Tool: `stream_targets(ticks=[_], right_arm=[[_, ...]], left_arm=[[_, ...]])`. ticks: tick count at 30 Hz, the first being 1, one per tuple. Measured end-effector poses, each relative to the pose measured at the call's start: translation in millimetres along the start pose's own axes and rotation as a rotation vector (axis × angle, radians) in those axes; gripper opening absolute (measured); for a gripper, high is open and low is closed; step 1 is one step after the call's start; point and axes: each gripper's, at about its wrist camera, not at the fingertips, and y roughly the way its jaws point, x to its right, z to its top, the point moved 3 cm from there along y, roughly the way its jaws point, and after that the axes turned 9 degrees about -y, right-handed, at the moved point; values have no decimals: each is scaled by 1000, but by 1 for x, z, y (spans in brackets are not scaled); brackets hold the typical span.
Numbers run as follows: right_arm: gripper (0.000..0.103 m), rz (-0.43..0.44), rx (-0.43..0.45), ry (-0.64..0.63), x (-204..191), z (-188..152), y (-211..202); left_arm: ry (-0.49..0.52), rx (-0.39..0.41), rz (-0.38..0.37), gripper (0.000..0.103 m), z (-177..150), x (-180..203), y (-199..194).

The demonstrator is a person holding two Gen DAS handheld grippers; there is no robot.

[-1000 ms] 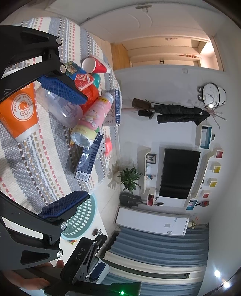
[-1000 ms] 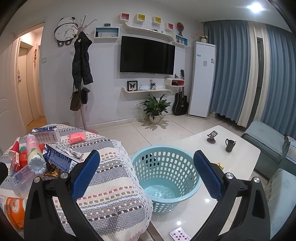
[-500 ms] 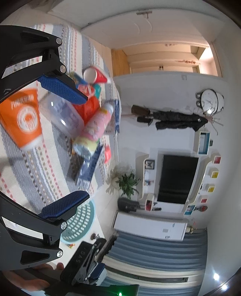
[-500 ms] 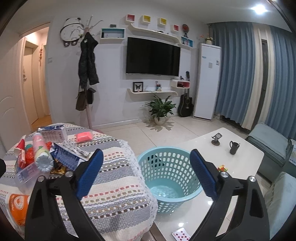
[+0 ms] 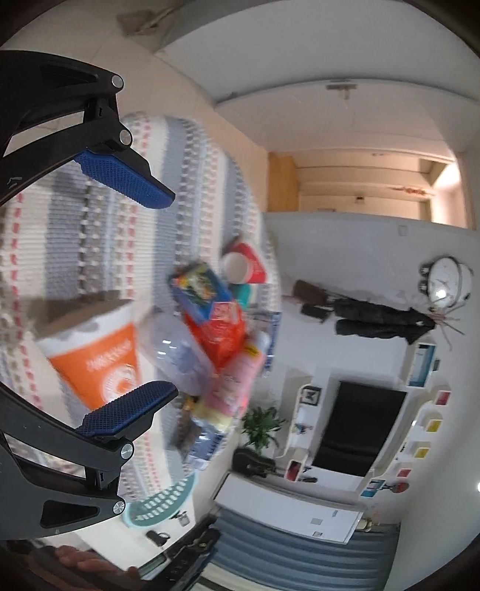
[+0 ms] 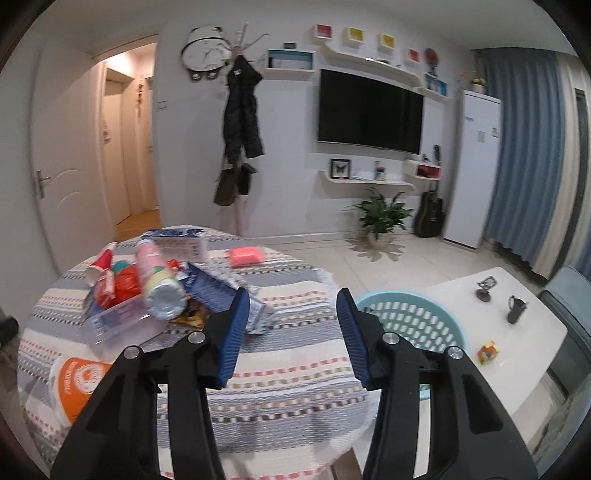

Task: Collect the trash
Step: 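Grasp the orange soymilk cup with the left tool while the right tool grasps the white milk carton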

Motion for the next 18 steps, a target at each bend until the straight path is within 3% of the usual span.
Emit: stream_targets(ticks=[9, 14, 18], right_arm=[[45, 42, -56, -8, -13, -13, 7], [45, 40, -54, -10, -8, -13, 8], [45, 72, -48, -45, -6, -9, 23]], left_arm=[[33, -183, -63, 90, -39, 11, 32], [26, -234, -155, 83, -50, 25, 35], [19, -245, -159, 83, -55, 29, 42]])
